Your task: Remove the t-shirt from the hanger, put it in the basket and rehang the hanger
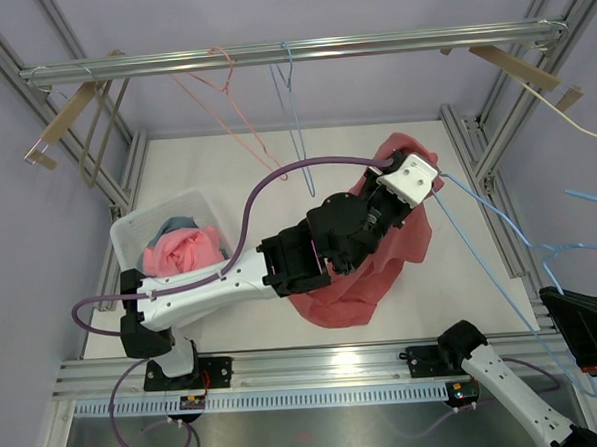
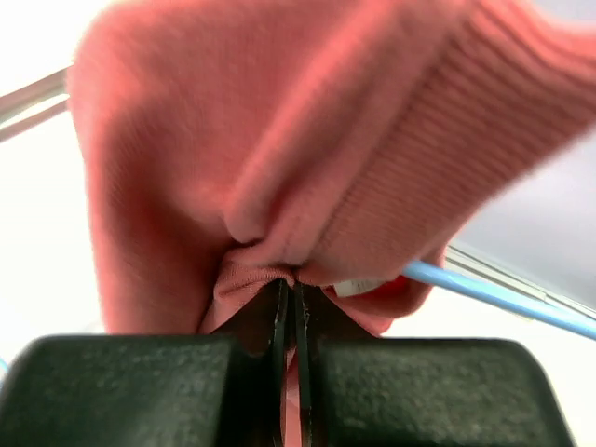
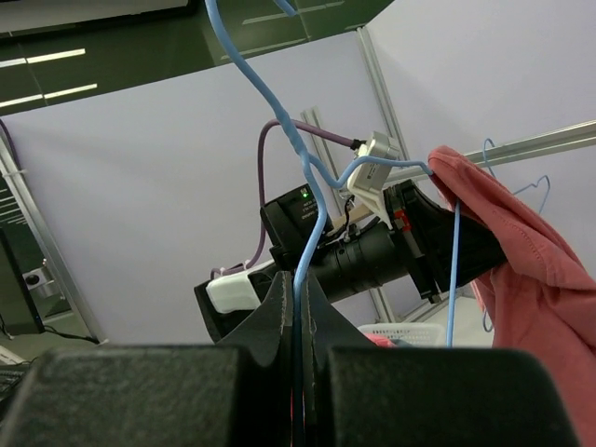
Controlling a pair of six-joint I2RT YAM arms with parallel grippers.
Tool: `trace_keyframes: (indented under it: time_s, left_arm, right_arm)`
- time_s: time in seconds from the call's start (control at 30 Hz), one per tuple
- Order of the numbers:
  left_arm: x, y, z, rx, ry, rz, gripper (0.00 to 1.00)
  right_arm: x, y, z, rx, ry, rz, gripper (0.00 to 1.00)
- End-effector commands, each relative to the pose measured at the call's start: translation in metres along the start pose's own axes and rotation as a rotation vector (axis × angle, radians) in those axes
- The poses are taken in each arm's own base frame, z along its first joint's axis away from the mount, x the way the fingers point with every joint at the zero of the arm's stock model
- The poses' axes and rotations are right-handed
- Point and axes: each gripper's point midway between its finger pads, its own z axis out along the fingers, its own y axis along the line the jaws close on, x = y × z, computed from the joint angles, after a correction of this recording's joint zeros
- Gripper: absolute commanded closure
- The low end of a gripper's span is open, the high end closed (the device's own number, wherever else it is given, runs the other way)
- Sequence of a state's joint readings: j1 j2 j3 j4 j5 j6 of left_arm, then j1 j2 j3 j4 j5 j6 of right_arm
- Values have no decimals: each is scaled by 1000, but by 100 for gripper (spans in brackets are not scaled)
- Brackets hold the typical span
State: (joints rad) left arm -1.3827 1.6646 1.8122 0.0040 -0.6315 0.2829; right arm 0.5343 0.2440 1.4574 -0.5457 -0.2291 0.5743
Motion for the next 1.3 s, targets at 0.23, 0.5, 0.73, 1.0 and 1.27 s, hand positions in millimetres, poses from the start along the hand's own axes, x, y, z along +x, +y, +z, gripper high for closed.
trace_keyframes:
  time_s: [0.23, 0.5, 0.73, 1.0, 1.27]
  left_arm:
    - [-78, 39, -27, -12, -173, -81, 100]
    - [-111, 67, -49, 1, -183, -30, 100]
    - [-145, 68, -57, 108, -250, -157, 100]
    - [-187, 71, -135, 316, -308, -366, 100]
    - [-194, 177, -208, 80, -346, -394, 100]
  right_arm:
    - [-23, -15, -36, 145, -100, -89, 100]
    - [-20, -33, -68, 279, -85, -115, 100]
    - [-17, -39, -53, 305, -27, -132, 100]
    - [34, -130, 37, 514, 166, -235, 100]
    - [58, -187, 120, 583, 232, -325, 100]
